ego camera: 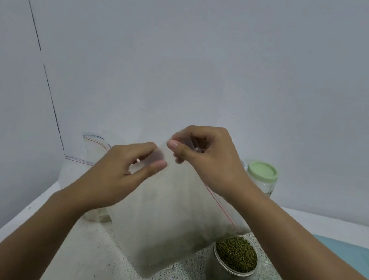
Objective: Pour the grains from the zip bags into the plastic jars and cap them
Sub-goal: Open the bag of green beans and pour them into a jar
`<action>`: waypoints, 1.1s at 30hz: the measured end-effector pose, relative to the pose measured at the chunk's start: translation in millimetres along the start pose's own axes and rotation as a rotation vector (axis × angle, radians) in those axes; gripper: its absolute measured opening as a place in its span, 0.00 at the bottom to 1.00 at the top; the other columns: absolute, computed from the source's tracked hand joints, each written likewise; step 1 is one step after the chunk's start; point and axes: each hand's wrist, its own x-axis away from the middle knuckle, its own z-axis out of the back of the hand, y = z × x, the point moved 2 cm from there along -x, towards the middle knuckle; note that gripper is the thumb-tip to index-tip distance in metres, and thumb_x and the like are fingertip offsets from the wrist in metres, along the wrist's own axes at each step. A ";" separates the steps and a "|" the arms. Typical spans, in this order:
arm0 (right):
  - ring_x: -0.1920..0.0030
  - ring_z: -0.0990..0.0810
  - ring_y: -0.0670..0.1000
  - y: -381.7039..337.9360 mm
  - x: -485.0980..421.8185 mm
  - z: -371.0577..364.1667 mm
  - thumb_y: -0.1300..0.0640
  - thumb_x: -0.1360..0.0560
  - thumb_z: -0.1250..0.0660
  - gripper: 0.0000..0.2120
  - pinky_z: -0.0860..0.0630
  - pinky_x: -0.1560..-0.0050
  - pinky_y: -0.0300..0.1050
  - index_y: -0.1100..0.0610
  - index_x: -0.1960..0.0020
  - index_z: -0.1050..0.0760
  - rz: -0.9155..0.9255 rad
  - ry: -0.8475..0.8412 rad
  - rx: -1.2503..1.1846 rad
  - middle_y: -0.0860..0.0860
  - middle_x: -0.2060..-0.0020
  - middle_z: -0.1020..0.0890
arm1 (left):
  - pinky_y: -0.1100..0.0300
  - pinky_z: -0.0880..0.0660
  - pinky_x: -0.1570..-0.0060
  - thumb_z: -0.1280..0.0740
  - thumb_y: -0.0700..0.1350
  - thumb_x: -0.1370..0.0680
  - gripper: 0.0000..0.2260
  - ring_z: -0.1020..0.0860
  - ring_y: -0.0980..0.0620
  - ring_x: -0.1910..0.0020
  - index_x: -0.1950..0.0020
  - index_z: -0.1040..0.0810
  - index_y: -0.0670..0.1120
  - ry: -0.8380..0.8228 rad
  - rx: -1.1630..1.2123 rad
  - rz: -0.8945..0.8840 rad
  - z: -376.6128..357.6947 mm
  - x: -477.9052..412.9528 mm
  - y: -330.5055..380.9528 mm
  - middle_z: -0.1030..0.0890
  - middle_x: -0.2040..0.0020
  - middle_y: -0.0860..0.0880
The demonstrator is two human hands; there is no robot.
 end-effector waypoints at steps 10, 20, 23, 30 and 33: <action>0.63 0.24 0.45 -14.2 0.1 19.8 0.55 0.25 0.24 0.06 0.28 0.58 0.42 0.57 0.55 0.16 0.022 -0.023 0.016 0.41 0.68 0.22 | 0.69 0.27 0.56 0.36 0.54 0.18 0.13 0.21 0.51 0.60 0.56 0.21 0.46 0.142 0.239 -0.041 -1.2 -10.6 13.7 0.21 0.62 0.50; 0.47 0.16 0.57 -8.7 20.3 40.0 0.54 0.26 0.23 0.10 0.22 0.40 0.62 0.60 0.51 0.16 -0.074 -0.104 -0.027 0.57 0.53 0.14 | 0.72 0.30 0.58 0.35 0.46 0.18 0.11 0.23 0.55 0.64 0.59 0.22 0.46 0.239 0.265 -0.070 12.7 -18.7 28.9 0.22 0.64 0.49; 0.46 0.17 0.56 7.5 33.7 46.7 0.53 0.27 0.23 0.09 0.23 0.39 0.60 0.58 0.52 0.16 -0.116 -0.165 -0.005 0.56 0.52 0.15 | 0.72 0.30 0.58 0.35 0.46 0.19 0.10 0.23 0.56 0.65 0.60 0.22 0.46 0.256 0.286 -0.070 15.5 -19.4 31.5 0.22 0.65 0.49; 0.37 0.23 0.42 46.9 60.8 61.6 0.43 0.33 0.20 0.13 0.28 0.33 0.49 0.41 0.51 0.19 -0.187 -0.286 0.244 0.38 0.45 0.20 | 0.73 0.31 0.58 0.36 0.46 0.18 0.11 0.24 0.56 0.65 0.60 0.23 0.45 0.236 0.287 -0.045 6.1 -22.3 31.3 0.22 0.65 0.48; 0.37 0.24 0.39 68.1 72.4 66.7 0.45 0.32 0.20 0.14 0.27 0.34 0.48 0.39 0.49 0.20 -0.234 -0.271 0.278 0.35 0.43 0.22 | 0.73 0.31 0.58 0.36 0.46 0.19 0.12 0.24 0.57 0.65 0.60 0.23 0.45 0.248 0.301 -0.034 6.4 -22.0 31.0 0.22 0.65 0.49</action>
